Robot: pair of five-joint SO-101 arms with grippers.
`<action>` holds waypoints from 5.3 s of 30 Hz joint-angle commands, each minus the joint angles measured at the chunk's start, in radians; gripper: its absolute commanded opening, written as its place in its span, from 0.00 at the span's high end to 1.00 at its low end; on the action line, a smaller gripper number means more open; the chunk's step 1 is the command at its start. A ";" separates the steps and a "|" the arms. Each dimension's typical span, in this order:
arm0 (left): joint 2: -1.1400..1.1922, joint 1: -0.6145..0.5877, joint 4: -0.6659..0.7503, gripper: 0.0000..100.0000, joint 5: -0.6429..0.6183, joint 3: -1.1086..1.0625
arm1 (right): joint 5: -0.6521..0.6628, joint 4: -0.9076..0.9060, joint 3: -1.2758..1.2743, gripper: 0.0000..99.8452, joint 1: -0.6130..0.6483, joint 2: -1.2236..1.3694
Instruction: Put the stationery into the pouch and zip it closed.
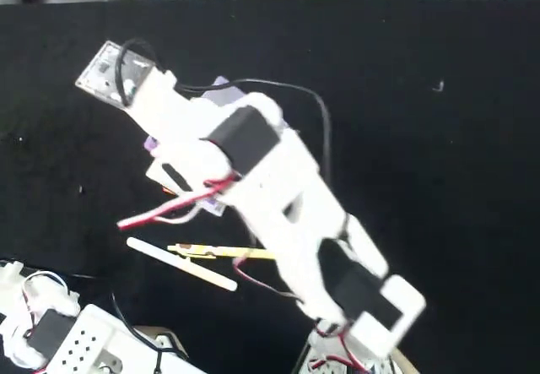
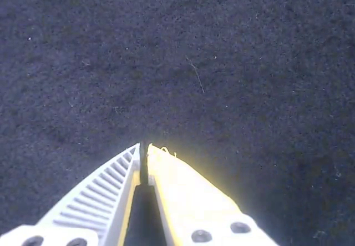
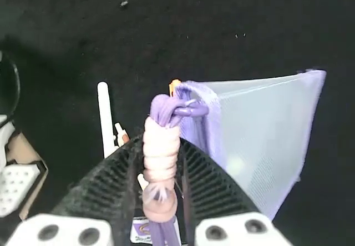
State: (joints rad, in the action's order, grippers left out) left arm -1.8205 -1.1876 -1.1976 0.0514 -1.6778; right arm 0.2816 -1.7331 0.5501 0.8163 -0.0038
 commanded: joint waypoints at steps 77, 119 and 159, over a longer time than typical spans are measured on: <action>-0.005 1.365 0.051 0.71 -0.002 0.545 | 0.236 0.669 -1.207 0.99 -0.192 -0.924; -0.005 1.357 0.207 0.71 -0.002 0.460 | 0.235 0.683 -1.239 0.99 -0.124 -0.924; -0.005 1.242 0.138 0.71 0.000 0.415 | 0.235 0.683 -1.239 0.99 -0.130 -0.924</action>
State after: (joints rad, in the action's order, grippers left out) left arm -1.8297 0.0568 -1.0656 0.0545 -1.3034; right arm 0.5163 -1.0671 -0.6974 0.6767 -0.9076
